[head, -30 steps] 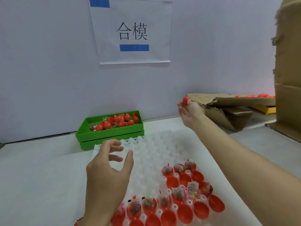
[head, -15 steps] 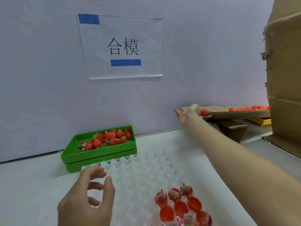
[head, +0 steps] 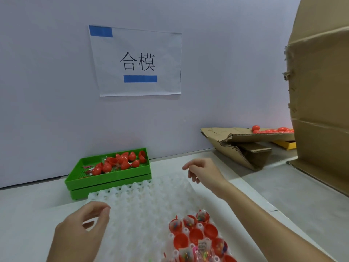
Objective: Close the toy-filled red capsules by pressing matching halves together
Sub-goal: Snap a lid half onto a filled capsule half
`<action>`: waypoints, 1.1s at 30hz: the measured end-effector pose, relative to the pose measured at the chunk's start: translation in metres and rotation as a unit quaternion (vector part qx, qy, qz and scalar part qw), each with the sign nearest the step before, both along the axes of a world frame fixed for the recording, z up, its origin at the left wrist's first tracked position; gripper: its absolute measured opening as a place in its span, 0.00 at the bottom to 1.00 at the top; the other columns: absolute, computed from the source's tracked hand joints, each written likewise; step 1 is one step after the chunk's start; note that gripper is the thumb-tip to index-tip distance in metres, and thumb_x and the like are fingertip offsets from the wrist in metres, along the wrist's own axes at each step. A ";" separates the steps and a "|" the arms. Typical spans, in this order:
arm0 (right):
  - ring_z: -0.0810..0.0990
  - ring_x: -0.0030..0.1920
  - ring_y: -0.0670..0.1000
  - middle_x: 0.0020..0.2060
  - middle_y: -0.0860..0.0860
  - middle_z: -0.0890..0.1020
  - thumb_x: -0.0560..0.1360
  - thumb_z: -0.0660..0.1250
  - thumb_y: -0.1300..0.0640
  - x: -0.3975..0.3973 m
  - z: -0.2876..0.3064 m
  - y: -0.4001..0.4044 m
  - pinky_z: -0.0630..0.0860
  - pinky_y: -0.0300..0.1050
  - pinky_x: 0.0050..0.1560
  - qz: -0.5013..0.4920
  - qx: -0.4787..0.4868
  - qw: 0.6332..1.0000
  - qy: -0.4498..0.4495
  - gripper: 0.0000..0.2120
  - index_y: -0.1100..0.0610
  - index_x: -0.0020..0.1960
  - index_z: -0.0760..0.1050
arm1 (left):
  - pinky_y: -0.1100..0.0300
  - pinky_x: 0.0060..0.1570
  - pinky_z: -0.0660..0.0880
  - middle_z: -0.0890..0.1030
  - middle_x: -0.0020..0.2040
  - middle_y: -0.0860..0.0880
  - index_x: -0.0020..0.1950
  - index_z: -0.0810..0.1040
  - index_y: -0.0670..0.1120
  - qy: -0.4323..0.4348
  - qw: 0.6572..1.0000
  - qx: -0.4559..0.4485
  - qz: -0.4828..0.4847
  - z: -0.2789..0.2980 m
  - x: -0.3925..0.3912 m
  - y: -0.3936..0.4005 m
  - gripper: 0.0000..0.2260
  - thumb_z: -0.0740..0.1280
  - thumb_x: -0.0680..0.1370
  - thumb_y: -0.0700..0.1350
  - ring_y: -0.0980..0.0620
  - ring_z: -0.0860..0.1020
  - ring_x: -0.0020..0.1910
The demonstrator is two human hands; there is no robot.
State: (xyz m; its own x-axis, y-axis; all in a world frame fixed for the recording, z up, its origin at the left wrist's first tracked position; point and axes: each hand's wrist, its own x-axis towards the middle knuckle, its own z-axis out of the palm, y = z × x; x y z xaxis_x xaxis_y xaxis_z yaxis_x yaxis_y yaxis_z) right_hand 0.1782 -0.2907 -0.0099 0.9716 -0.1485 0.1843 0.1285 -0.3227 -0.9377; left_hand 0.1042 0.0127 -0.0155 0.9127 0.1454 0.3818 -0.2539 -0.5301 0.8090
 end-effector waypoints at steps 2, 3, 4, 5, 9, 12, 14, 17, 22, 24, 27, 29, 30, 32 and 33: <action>0.76 0.30 0.46 0.29 0.49 0.81 0.79 0.60 0.67 -0.013 -0.011 -0.006 0.72 0.38 0.31 -0.029 0.022 0.999 -0.008 0.17 0.55 0.42 0.84 | 0.67 0.47 0.74 0.86 0.40 0.52 0.39 0.84 0.48 0.024 0.998 -0.050 0.008 0.001 0.005 0.013 0.09 0.71 0.76 0.36 0.53 0.82 0.46; 0.76 0.31 0.47 0.29 0.49 0.81 0.79 0.60 0.67 -0.018 -0.018 -0.009 0.72 0.38 0.31 -0.044 0.037 0.998 -0.009 0.16 0.56 0.42 0.84 | 0.60 0.53 0.76 0.86 0.40 0.51 0.40 0.84 0.47 0.040 0.996 -0.076 0.007 0.000 0.007 0.018 0.09 0.70 0.77 0.36 0.49 0.83 0.47; 0.76 0.32 0.48 0.29 0.50 0.80 0.80 0.60 0.67 -0.023 -0.025 -0.011 0.72 0.38 0.31 -0.058 0.051 0.997 -0.010 0.16 0.57 0.42 0.84 | 0.52 0.56 0.76 0.86 0.39 0.50 0.41 0.84 0.45 0.056 0.993 -0.103 0.004 0.000 0.009 0.022 0.09 0.68 0.78 0.35 0.46 0.83 0.47; 0.76 0.32 0.49 0.30 0.51 0.80 0.80 0.60 0.67 -0.027 -0.031 -0.012 0.72 0.38 0.31 -0.072 0.062 0.995 -0.011 0.16 0.58 0.42 0.84 | 0.47 0.56 0.76 0.86 0.38 0.49 0.42 0.84 0.43 0.071 0.989 -0.128 0.003 -0.001 0.011 0.024 0.09 0.66 0.79 0.34 0.44 0.83 0.47; 0.76 0.34 0.51 0.31 0.54 0.80 0.80 0.61 0.68 -0.031 -0.042 -0.012 0.73 0.38 0.32 -0.105 0.080 0.991 -0.026 0.16 0.59 0.42 0.84 | 0.50 0.50 0.77 0.86 0.38 0.48 0.44 0.84 0.41 0.082 0.981 -0.173 0.005 -0.005 0.013 0.021 0.10 0.64 0.81 0.37 0.44 0.84 0.46; 0.77 0.35 0.52 0.33 0.55 0.81 0.81 0.60 0.68 -0.030 -0.042 -0.011 0.74 0.38 0.33 -0.100 0.044 0.994 -0.027 0.15 0.60 0.43 0.84 | 0.53 0.49 0.77 0.87 0.40 0.49 0.45 0.84 0.43 0.069 0.978 -0.196 0.010 -0.003 0.009 0.017 0.11 0.63 0.82 0.39 0.47 0.85 0.45; 0.77 0.35 0.53 0.34 0.55 0.81 0.81 0.60 0.67 -0.028 -0.043 -0.011 0.74 0.39 0.34 -0.089 0.023 0.995 -0.027 0.15 0.59 0.42 0.84 | 0.55 0.47 0.77 0.86 0.40 0.49 0.44 0.84 0.43 0.058 0.977 -0.203 0.018 0.000 0.005 0.016 0.12 0.63 0.82 0.40 0.50 0.85 0.43; 0.78 0.36 0.52 0.33 0.54 0.81 0.81 0.61 0.67 -0.027 -0.048 -0.006 0.73 0.41 0.35 -0.085 0.001 0.996 -0.035 0.16 0.57 0.41 0.84 | 0.56 0.43 0.77 0.86 0.39 0.48 0.43 0.84 0.44 0.041 0.980 -0.196 0.017 0.004 0.001 0.014 0.13 0.61 0.82 0.40 0.51 0.84 0.40; 0.78 0.37 0.52 0.34 0.53 0.81 0.81 0.61 0.66 -0.026 -0.052 -0.002 0.73 0.39 0.37 -0.084 -0.018 0.995 -0.042 0.16 0.57 0.41 0.84 | 0.56 0.41 0.77 0.85 0.35 0.45 0.44 0.83 0.44 0.063 0.984 -0.166 -0.014 0.010 -0.005 0.013 0.13 0.61 0.83 0.41 0.50 0.84 0.36; 0.78 0.37 0.51 0.34 0.52 0.81 0.81 0.61 0.66 -0.025 -0.051 -0.003 0.73 0.39 0.36 -0.080 -0.023 0.996 -0.044 0.16 0.56 0.41 0.84 | 0.56 0.40 0.77 0.85 0.36 0.45 0.45 0.83 0.44 0.080 0.987 -0.133 -0.047 0.012 -0.007 0.011 0.12 0.61 0.83 0.41 0.50 0.84 0.36; 0.78 0.37 0.52 0.34 0.52 0.82 0.81 0.61 0.66 -0.024 -0.053 -0.004 0.74 0.40 0.37 -0.082 -0.020 0.995 -0.045 0.17 0.55 0.41 0.84 | 0.58 0.40 0.78 0.85 0.37 0.48 0.45 0.83 0.45 0.087 0.991 -0.071 -0.079 0.015 -0.011 0.009 0.11 0.62 0.82 0.42 0.51 0.83 0.36; 0.79 0.37 0.51 0.34 0.52 0.82 0.81 0.61 0.66 -0.024 -0.054 -0.005 0.74 0.41 0.36 -0.082 -0.025 0.995 -0.046 0.17 0.54 0.40 0.84 | 0.59 0.40 0.78 0.85 0.37 0.49 0.45 0.83 0.46 0.087 0.991 -0.048 -0.089 0.016 -0.013 0.008 0.11 0.63 0.82 0.42 0.52 0.83 0.36; 0.79 0.37 0.51 0.33 0.51 0.82 0.80 0.61 0.66 -0.024 -0.054 -0.005 0.74 0.41 0.36 -0.083 -0.025 0.995 -0.048 0.18 0.54 0.40 0.84 | 0.59 0.40 0.79 0.85 0.37 0.49 0.45 0.83 0.46 0.087 0.991 -0.041 -0.092 0.016 -0.013 0.007 0.10 0.63 0.82 0.42 0.52 0.83 0.36; 0.79 0.36 0.49 0.32 0.51 0.82 0.80 0.61 0.66 -0.024 -0.053 -0.006 0.74 0.41 0.36 -0.081 -0.027 0.995 -0.052 0.18 0.53 0.40 0.84 | 0.57 0.41 0.79 0.85 0.37 0.50 0.45 0.83 0.47 0.083 0.992 -0.023 -0.097 0.017 -0.014 0.007 0.09 0.64 0.82 0.42 0.53 0.83 0.36; 0.79 0.36 0.49 0.32 0.51 0.82 0.80 0.61 0.66 -0.024 -0.053 -0.006 0.74 0.40 0.36 -0.080 -0.029 0.995 -0.052 0.18 0.53 0.40 0.84 | 0.56 0.42 0.79 0.85 0.37 0.51 0.45 0.82 0.49 0.080 0.992 -0.012 -0.098 0.018 -0.015 0.006 0.08 0.65 0.81 0.42 0.54 0.83 0.37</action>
